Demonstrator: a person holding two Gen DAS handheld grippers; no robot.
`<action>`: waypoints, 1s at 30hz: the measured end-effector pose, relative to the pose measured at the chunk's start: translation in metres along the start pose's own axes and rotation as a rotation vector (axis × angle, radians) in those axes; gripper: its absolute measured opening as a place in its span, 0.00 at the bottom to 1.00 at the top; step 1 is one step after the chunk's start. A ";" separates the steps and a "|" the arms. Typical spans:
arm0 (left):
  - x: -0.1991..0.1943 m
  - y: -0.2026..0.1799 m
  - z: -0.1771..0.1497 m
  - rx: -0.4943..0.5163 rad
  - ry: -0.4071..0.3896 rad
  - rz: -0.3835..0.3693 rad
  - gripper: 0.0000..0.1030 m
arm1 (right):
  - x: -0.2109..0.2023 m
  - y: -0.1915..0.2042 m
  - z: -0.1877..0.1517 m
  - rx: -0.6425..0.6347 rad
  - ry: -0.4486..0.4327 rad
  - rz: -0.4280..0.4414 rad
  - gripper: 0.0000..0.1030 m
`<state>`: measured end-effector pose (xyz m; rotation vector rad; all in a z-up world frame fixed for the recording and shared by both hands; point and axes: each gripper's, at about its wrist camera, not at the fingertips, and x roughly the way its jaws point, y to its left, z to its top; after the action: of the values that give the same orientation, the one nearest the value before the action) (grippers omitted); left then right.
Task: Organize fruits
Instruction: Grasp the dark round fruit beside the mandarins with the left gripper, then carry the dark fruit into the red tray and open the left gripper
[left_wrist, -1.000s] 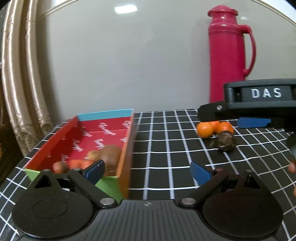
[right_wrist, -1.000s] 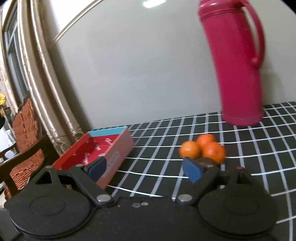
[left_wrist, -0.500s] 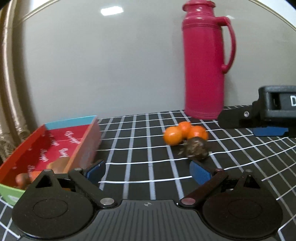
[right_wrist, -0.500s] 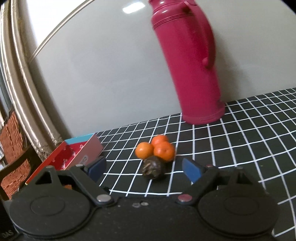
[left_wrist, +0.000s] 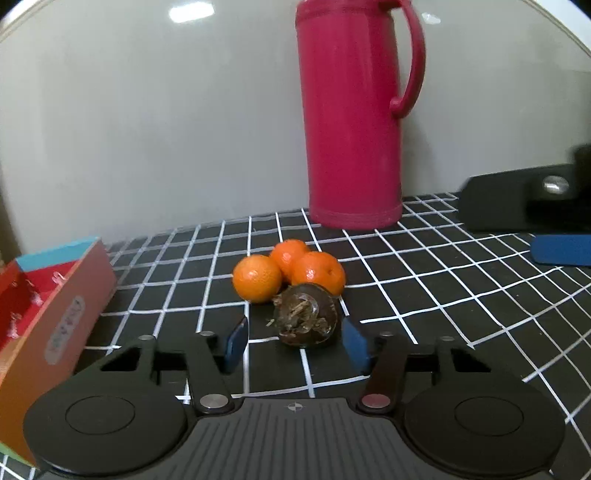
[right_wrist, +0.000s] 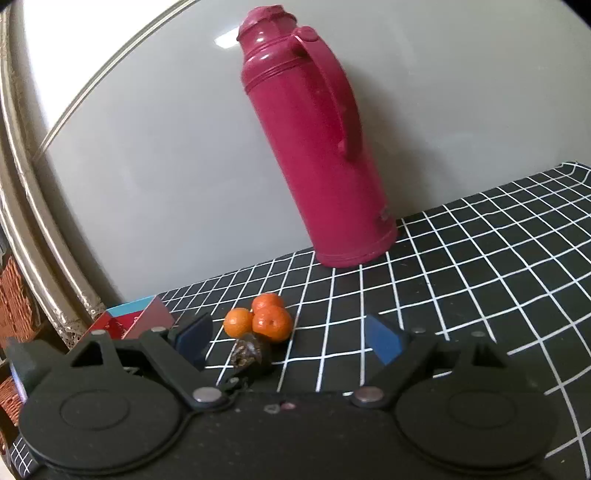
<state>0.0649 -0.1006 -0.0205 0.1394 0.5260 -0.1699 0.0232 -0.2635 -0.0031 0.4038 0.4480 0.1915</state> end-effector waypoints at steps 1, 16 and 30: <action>0.002 0.000 0.001 -0.013 -0.001 -0.001 0.55 | 0.000 -0.002 0.000 0.004 0.001 0.001 0.86; 0.025 -0.009 0.011 -0.046 0.057 -0.011 0.46 | 0.000 -0.007 -0.002 0.033 0.011 0.010 0.86; -0.001 0.005 0.012 -0.046 -0.017 0.017 0.44 | 0.001 -0.002 0.000 0.051 -0.002 0.031 0.86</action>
<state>0.0711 -0.0982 -0.0092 0.0974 0.5109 -0.1420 0.0241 -0.2654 -0.0046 0.4613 0.4457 0.2104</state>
